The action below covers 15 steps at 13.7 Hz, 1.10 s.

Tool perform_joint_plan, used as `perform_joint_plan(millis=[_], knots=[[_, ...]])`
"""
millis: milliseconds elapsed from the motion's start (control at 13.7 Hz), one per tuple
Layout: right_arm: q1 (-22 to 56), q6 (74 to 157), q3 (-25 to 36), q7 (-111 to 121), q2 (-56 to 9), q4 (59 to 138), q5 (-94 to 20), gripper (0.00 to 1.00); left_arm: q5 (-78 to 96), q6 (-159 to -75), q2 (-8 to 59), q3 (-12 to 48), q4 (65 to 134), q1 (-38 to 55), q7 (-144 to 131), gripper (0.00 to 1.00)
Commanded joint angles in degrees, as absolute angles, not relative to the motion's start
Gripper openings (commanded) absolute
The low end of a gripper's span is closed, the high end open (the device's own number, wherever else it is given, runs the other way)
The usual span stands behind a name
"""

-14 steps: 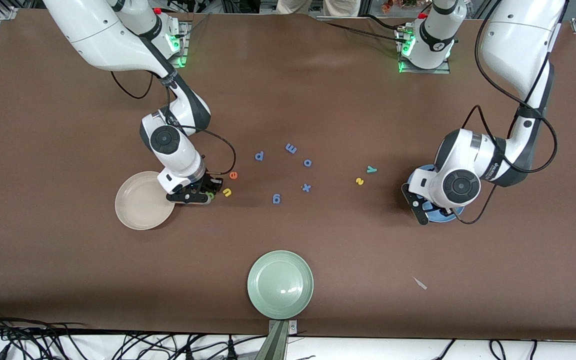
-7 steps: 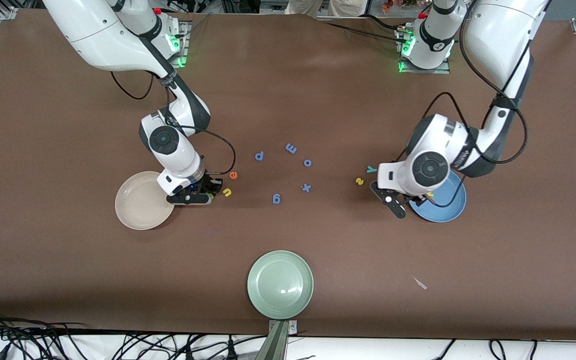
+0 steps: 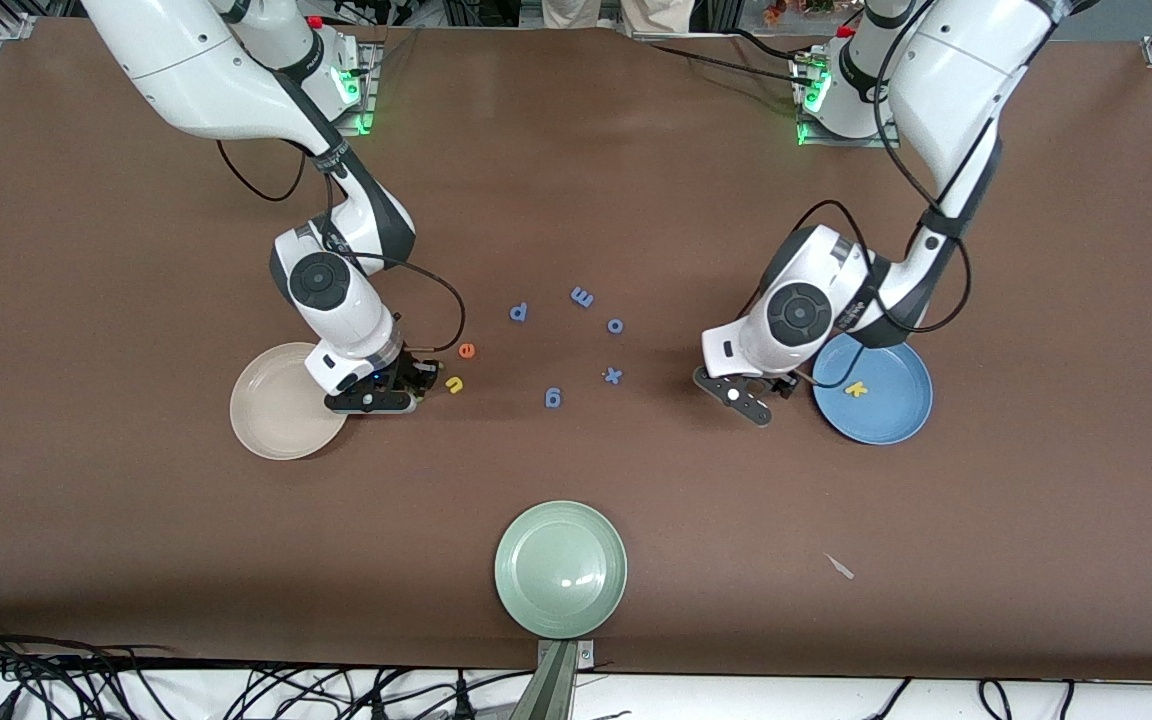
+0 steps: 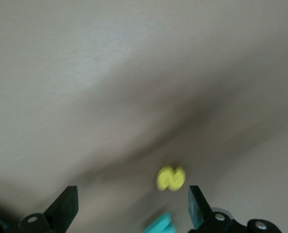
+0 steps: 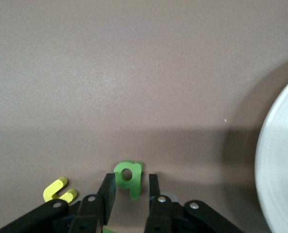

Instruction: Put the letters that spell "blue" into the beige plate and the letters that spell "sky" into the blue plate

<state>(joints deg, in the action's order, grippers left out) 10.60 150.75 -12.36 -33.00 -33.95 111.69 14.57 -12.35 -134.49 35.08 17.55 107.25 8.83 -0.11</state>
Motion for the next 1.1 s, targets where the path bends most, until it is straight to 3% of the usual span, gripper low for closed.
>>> perform_joint_plan(millis=[0, 293, 439, 659, 732, 805, 1024], knots=[[10.5, 150.0, -12.4, -32.8, -33.6, 112.1, 15.0, 0.36, -12.6, -140.1, 34.7, 17.3, 110.9, 10.5, -4.0, 1.0], [10.6, 150.3, -12.4, -33.7, -34.8, 110.9, 14.8, 0.36, -16.7, -140.3, 35.8, 17.4, 111.1, 10.7, -4.1, 0.96], [10.6, 150.4, -12.4, -33.6, -34.9, 110.9, 14.9, 0.36, -16.8, -140.3, 35.4, 17.4, 111.5, 10.7, -4.0, 0.77], [10.8, 150.4, -12.4, -33.7, -35.2, 110.4, 14.7, 0.36, -16.8, -140.2, 35.2, 17.4, 111.5, 10.7, -4.0, 0.2], [10.8, 150.4, -12.4, -33.7, -35.2, 110.3, 14.7, 0.37, -16.8, -140.1, 35.2, 17.4, 111.5, 10.6, -3.9, 0.07], [10.8, 150.5, -12.4, -33.7, -35.3, 110.2, 14.7, 0.37, -16.8, -139.7, 35.1, 17.4, 111.5, 10.6, -3.8, 0.0], [12.2, 150.5, -12.4, -34.2, -36.5, 108.8, 14.3, 0.37, -16.9, -133.5, 30.8, 17.2, 111.0, 10.5, -3.5, 0.0]])
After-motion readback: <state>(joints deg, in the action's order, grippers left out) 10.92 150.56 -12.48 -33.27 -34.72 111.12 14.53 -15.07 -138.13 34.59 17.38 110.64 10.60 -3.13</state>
